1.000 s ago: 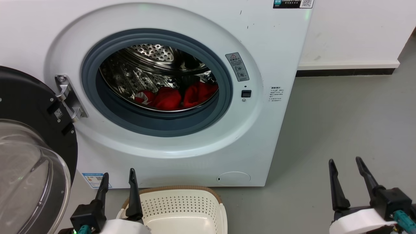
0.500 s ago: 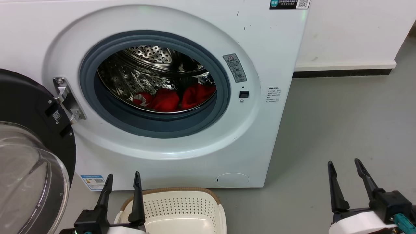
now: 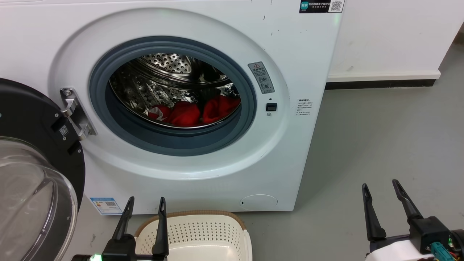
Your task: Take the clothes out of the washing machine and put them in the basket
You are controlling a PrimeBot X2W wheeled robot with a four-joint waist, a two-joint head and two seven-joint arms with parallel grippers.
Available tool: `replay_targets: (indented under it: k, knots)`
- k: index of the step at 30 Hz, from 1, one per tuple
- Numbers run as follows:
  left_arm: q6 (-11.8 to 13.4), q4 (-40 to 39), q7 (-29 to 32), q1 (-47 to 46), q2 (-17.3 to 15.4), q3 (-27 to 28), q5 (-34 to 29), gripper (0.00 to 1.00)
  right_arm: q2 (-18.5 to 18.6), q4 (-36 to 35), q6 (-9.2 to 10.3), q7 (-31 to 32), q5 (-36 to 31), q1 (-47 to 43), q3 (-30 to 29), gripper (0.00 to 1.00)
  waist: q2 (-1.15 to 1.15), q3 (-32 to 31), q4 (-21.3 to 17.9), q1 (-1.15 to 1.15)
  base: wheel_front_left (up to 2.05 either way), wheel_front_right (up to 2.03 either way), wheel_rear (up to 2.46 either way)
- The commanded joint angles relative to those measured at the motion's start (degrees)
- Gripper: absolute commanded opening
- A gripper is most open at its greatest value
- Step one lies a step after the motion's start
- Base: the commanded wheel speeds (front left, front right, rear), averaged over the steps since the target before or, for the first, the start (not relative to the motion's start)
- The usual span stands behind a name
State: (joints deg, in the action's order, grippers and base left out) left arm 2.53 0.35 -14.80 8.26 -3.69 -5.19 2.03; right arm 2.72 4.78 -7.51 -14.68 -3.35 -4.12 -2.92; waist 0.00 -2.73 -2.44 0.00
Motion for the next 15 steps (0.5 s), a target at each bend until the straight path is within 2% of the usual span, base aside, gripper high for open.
replay_targets:
  k: [1,5,15]
  knots:
    - [0.32,0.10,-0.39,0.63,0.01,-0.10,-1.18,1.00,0.29,-0.11,0.04,-0.57,-1.11,-0.71,0.15,1.00,0.00,0.03,-0.04,0.00,0.00,0.00,0.00]
    - [1.41,1.22,-0.42,0.73,0.19,0.89,-0.59,1.00,0.29,0.51,0.04,-0.54,-0.29,-0.57,0.50,1.00,0.00,0.13,-0.12,0.00,0.00,0.00,0.00]
    - [0.27,1.97,-0.42,0.11,0.66,2.42,1.05,1.00,0.26,1.79,0.04,-0.53,2.55,0.15,1.19,1.00,0.00,0.25,-0.22,0.00,0.00,0.00,0.00]
